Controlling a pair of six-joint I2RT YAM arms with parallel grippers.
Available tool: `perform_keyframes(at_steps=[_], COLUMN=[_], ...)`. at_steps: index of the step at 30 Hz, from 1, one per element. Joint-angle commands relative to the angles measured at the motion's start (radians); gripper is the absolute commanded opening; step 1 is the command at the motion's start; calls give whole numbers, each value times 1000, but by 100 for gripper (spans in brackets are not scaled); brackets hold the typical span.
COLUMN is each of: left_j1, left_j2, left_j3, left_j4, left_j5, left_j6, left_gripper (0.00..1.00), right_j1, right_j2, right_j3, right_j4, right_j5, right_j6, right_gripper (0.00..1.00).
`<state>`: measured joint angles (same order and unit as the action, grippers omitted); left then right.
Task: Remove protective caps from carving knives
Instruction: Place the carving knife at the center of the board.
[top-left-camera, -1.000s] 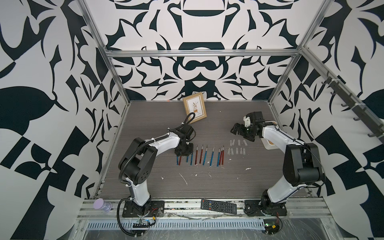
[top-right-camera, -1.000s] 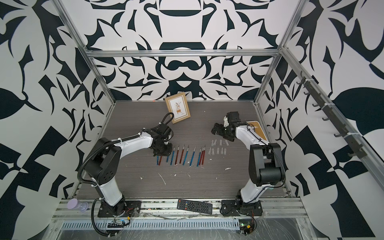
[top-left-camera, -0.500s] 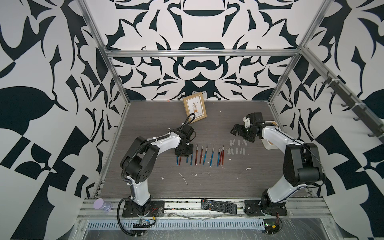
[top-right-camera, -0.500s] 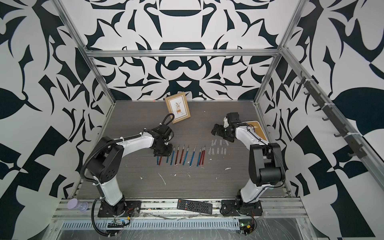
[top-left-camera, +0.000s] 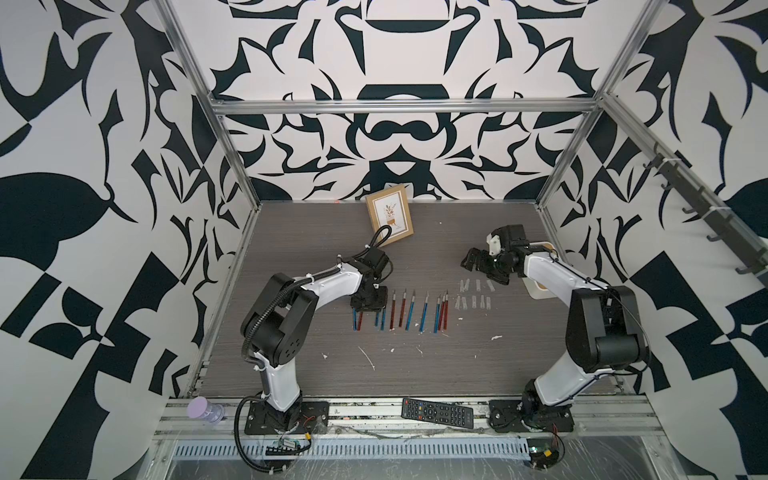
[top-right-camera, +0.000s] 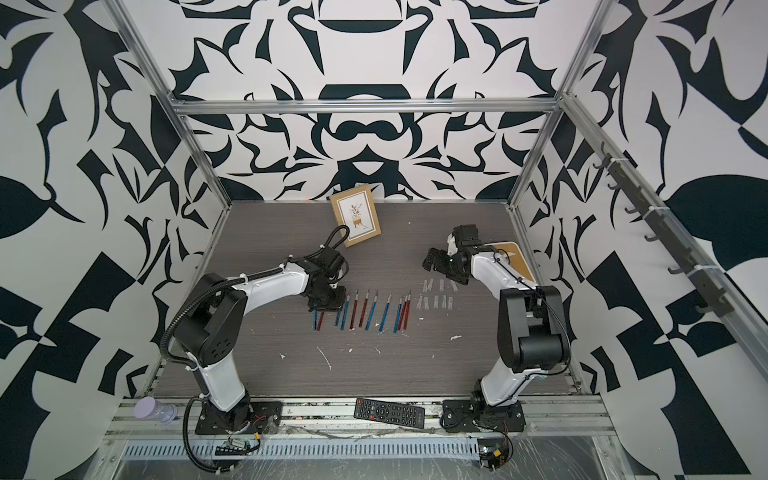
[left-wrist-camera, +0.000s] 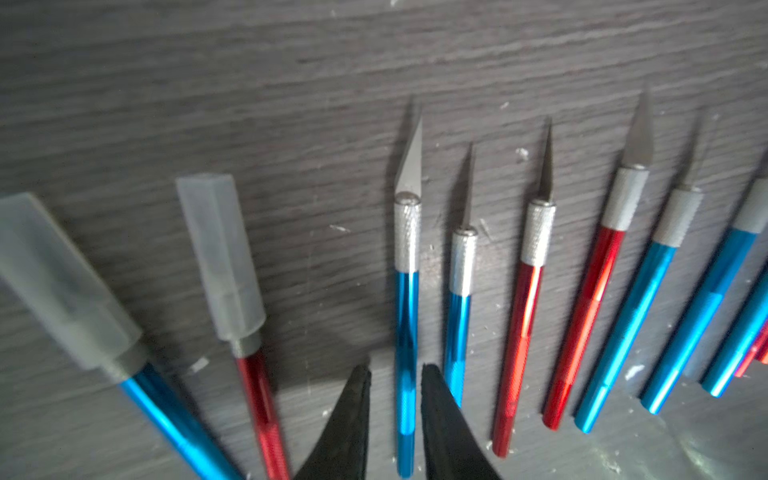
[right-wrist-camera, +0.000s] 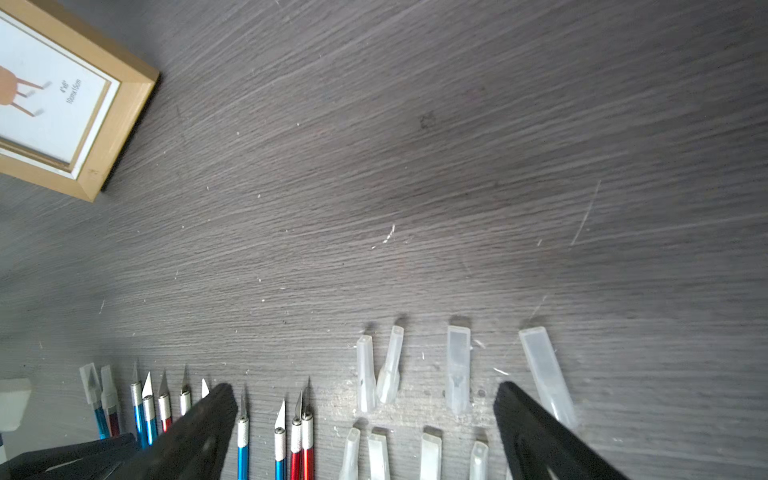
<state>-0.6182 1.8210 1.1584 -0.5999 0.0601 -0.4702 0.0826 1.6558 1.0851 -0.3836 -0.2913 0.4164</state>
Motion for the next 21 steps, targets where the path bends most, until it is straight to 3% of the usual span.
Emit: perform_keyframes(at_steps=[1, 10, 13, 15, 17, 21], left_j1=[-3, -3, -2, -1, 1, 8], left_j2=[-37, -108, -118, -126, -136, -157], left_j3=[33, 44, 43, 41, 38, 31], left_j4=[-42, -60, -70, -81, -87, -97], left_j5=[-8, -15, -40, -59, -78, -114], left_j6=[5, 5, 19, 23, 25, 26], left_gripper=[26, 35, 53, 77, 92, 100], right_j1=[4, 4, 4, 4, 4, 4], right_j2=[-27, -22, -22, -24, -27, -34], right_j3=[4, 16, 16, 15, 16, 16], right_j4=[11, 9, 10, 11, 11, 4], right_j5=[5, 4, 4, 4, 3, 22], right_j6=[4, 5, 8, 9, 10, 13], right_gripper=[100, 100, 100, 100, 100, 100])
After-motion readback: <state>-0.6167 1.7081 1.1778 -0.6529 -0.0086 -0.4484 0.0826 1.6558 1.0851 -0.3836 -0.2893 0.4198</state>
